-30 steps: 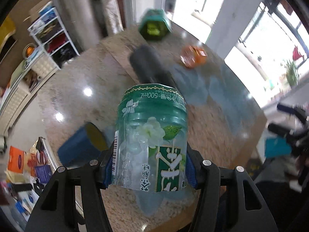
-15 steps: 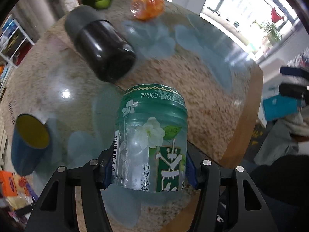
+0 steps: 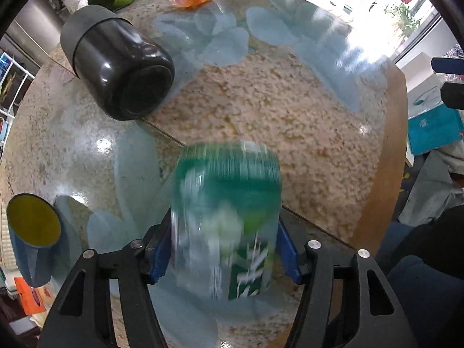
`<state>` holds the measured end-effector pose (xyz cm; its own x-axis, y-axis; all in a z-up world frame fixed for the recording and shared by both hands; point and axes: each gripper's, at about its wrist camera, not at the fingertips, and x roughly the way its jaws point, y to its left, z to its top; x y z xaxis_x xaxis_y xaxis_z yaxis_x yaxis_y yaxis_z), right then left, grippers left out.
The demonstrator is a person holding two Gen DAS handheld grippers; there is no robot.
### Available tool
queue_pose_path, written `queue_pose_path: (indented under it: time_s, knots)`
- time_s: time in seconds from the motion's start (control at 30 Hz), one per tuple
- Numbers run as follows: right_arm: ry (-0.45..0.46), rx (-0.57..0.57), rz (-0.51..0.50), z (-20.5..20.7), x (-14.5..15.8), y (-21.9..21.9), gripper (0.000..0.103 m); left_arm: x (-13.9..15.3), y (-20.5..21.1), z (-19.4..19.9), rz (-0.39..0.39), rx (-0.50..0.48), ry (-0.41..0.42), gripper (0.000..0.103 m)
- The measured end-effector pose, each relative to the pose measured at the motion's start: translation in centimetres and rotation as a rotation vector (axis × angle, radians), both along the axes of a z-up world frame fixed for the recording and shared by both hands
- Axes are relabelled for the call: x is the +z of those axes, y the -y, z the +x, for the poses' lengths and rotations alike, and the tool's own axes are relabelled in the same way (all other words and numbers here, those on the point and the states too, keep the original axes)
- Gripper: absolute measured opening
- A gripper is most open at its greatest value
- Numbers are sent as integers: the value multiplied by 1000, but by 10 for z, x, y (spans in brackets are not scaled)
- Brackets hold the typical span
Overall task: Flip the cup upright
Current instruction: 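Lift the cup with the left tool and turn it, then set the cup on the table and open the left tool, then move the right tool to the cup and close on its body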
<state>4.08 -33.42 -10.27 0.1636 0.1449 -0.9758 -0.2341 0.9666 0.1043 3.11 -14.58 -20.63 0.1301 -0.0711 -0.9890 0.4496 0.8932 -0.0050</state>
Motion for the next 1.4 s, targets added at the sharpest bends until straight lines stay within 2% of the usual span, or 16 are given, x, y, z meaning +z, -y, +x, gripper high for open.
queue_pose_path:
  time_s: [0.1,0.3,0.5,0.53,0.9,0.97,1.17,1.4]
  knots:
    - [-1,7,0,-1,-1,0,103,-4,-1,-2,15,-8,-3,81]
    - [3,53,-19,-6,-1,-6,103,-6,6,-14,33,-30,12,84]
    - [11,84,3,-10,3,-11,103,10,4,-16,2,-28,17,98]
    - [15,86,1,-10,4,-11,103,13,3,-16,0,-27,20,103]
    - [50,123,28,-6,15,-24,103,56,-19,-22,-16,52,76,103]
    - [60,153,11,-3,16,-30,103,66,-32,-23,-25,100,93,103]
    - [129,371,-18,3,30,-67,103,81,-71,-52,-68,248,112,103]
    - [177,753,-62,-8,42,-136,103,83,-117,-97,-124,452,119,103]
